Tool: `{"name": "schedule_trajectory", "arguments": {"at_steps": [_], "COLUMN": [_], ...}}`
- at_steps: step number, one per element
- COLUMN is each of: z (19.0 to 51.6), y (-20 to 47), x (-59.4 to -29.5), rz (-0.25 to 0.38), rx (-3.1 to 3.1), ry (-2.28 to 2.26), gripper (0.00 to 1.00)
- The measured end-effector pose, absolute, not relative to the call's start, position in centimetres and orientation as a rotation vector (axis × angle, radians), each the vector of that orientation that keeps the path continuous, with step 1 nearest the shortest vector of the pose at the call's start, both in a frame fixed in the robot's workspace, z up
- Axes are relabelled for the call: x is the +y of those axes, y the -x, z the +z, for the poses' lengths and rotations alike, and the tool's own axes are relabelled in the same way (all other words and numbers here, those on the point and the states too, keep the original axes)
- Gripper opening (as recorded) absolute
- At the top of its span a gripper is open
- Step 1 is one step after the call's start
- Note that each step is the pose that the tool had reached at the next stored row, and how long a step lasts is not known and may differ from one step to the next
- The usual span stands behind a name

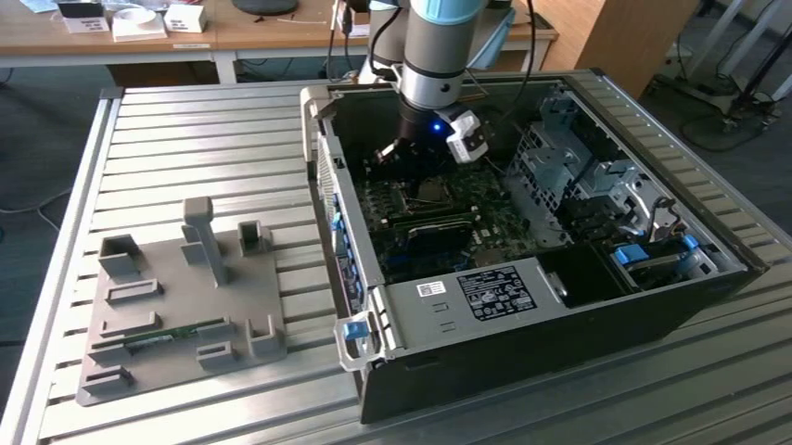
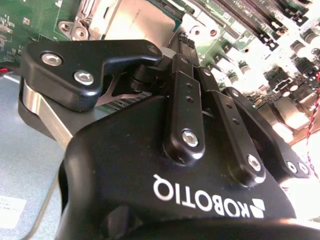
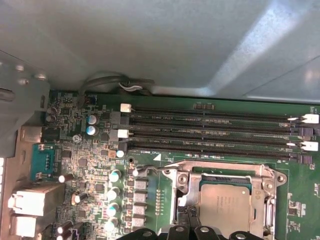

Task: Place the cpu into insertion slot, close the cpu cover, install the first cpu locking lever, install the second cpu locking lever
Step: 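Close the cpu cover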

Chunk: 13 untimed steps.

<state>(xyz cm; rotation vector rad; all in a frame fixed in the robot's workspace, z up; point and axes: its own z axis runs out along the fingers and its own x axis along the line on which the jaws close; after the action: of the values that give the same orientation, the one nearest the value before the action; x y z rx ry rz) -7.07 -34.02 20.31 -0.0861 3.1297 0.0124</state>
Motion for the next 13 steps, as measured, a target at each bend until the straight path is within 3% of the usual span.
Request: {"name": "schedule_trajectory", "arguments": {"at_steps": [13], "z": [19.9], "y": [7.08], "x": [-33.9], "rz": [0.014], "rx": [3.13], "ry": [0.086], "gripper": [0.11]}}
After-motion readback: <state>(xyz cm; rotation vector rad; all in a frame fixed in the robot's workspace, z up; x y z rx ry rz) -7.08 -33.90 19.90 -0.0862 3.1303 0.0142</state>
